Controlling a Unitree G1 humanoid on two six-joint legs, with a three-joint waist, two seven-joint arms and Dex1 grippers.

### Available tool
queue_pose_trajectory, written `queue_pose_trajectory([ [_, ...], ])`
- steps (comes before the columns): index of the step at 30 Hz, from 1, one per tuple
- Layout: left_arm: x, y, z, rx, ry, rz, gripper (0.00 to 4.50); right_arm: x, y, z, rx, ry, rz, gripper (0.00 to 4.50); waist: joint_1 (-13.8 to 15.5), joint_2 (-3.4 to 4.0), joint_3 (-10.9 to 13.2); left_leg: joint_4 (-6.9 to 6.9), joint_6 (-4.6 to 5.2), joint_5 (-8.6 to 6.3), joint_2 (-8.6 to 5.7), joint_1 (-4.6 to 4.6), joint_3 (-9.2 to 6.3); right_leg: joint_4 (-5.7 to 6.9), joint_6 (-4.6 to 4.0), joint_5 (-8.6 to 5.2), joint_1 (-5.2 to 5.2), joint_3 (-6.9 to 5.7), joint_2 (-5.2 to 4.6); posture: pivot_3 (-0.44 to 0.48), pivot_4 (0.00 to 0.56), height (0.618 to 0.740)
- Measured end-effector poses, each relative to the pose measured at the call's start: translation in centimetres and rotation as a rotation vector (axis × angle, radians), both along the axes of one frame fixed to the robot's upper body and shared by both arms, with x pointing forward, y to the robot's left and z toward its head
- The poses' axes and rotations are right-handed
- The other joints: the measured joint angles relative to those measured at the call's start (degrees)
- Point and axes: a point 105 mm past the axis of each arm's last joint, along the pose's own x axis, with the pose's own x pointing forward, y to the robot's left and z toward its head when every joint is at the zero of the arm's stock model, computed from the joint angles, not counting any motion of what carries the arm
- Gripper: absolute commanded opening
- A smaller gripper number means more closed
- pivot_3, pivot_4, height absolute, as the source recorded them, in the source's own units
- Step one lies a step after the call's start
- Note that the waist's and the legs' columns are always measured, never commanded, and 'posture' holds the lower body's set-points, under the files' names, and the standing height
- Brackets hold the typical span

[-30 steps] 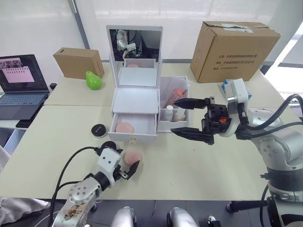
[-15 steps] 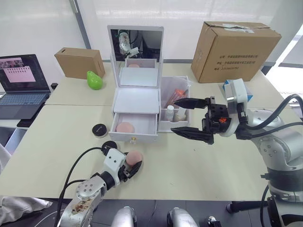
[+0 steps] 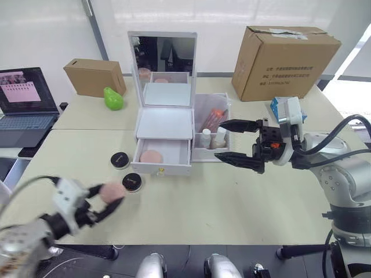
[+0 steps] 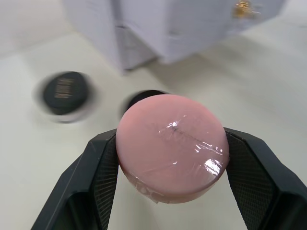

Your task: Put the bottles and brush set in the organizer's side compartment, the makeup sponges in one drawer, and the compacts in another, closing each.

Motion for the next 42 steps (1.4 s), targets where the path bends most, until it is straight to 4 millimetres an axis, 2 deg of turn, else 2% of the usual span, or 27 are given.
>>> queue_pose_trajectory([
  [1, 0.7, 0.9, 1.4, 0.013, -0.043, 0.02, 2.92, 0.0, 0.0, 0.0, 0.0, -0.001, 0.0, 4.5, 0.15, -0.02, 0.0, 0.01, 0.0, 0.0, 0.0, 0.0, 0.03, -0.05, -0.03, 0.0, -0.1, -0.01, -0.03, 0.0, 0.15, 0.74],
  [3, 2.4, 1.3, 4.0, -0.008, -0.137, 0.024, 2.92, 0.1, -0.1, 0.0, -0.001, -0.002, -0.004, 4.5, 0.54, -0.03, 0.0, 0.05, 0.0, 0.0, -0.04, -0.04, 0.06, -0.03, 0.11, 0.07, 0.12, 0.0, -0.12, 0.0, 0.15, 0.74],
  [6, 4.0, -0.7, 6.3, -0.047, -0.213, -0.066, 2.92, 0.3, -0.2, -0.1, -0.009, -0.004, -0.02, 4.5, 0.55, -0.05, -0.01, 0.1, 0.0, 0.0, -0.06, -0.17, 0.14, -0.11, 0.52, 0.32, 0.11, 0.04, -0.16, 0.0, 0.15, 0.74],
  [10, 5.8, -5.5, 6.3, -0.12, -0.188, -0.238, 2.92, 0.6, -0.5, -0.3, -0.009, 0.002, -0.04, 4.5, 0.4, -0.06, -0.02, 0.1, 0.0, 0.01, -0.07, -0.17, 0.19, -0.05, 0.57, 0.36, 0.09, 0.08, -0.05, 0.0, 0.15, 0.74],
  [13, 6.9, -11.5, 6.5, -0.195, -0.178, -0.457, 2.92, 0.9, -0.5, -0.4, -0.012, -0.009, -0.055, 4.5, 0.58, -0.08, -0.03, 0.15, 0.0, 0.02, -0.06, -0.23, 0.06, -0.01, 0.59, 0.38, 0.1, 0.1, 0.15, 0.0, 0.15, 0.74],
  [15, 7.1, -14.1, 6.2, -0.204, -0.148, -0.555, 2.92, 1.0, -0.6, -0.5, -0.015, -0.01, -0.071, 4.5, 0.42, -0.08, -0.03, 0.21, 0.0, 0.02, -0.06, -0.23, 0.03, 0.02, 0.59, 0.37, 0.09, 0.17, 0.21, 0.0, 0.15, 0.74],
  [17, 7.2, -15.5, 5.6, -0.202, -0.118, -0.611, 2.92, 1.1, -0.5, -0.5, -0.011, -0.009, -0.076, 4.5, -0.18, -0.06, -0.04, 0.2, 0.01, 0.02, -0.02, -0.21, 0.0, 0.02, 0.59, 0.37, 0.08, 0.27, 0.31, 0.0, 0.15, 0.74],
  [21, 7.9, -16.3, 4.0, -0.201, -0.058, -0.632, 2.92, 0.9, -0.5, -0.9, -0.015, 0.006, -0.095, 4.5, -0.79, -0.03, -0.04, 0.19, 0.01, 0.02, 0.07, -0.22, -0.1, 0.02, 0.57, 0.36, 0.08, 0.26, 0.43, 0.0, 0.15, 0.74],
  [24, 8.2, -16.2, 3.4, -0.185, -0.047, -0.621, 2.92, 0.7, -0.4, -0.9, -0.015, 0.003, -0.104, 4.5, -0.8, -0.03, -0.04, 0.19, 0.01, 0.02, 0.06, -0.22, -0.1, 0.02, 0.57, 0.36, 0.08, 0.25, 0.42, 0.0, 0.15, 0.74],
  [30, 8.9, -15.8, 2.9, -0.156, -0.034, -0.601, 2.92, 0.2, -0.4, -0.4, 0.006, -0.002, -0.112, 4.5, -0.55, -0.03, -0.04, 0.22, 0.01, 0.02, 0.02, -0.22, -0.1, 0.02, 0.58, 0.36, 0.11, 0.22, 0.35, 0.0, 0.15, 0.74],
  [42, 9.1, -16.1, 2.8, -0.16, -0.041, -0.61, 2.92, 0.2, -0.6, -0.9, -0.006, 0.023, -0.139, 4.5, -0.52, -0.03, -0.04, 0.22, 0.01, 0.02, 0.02, -0.22, -0.11, 0.03, 0.58, 0.36, 0.11, 0.22, 0.36, 0.0, 0.15, 0.74],
])
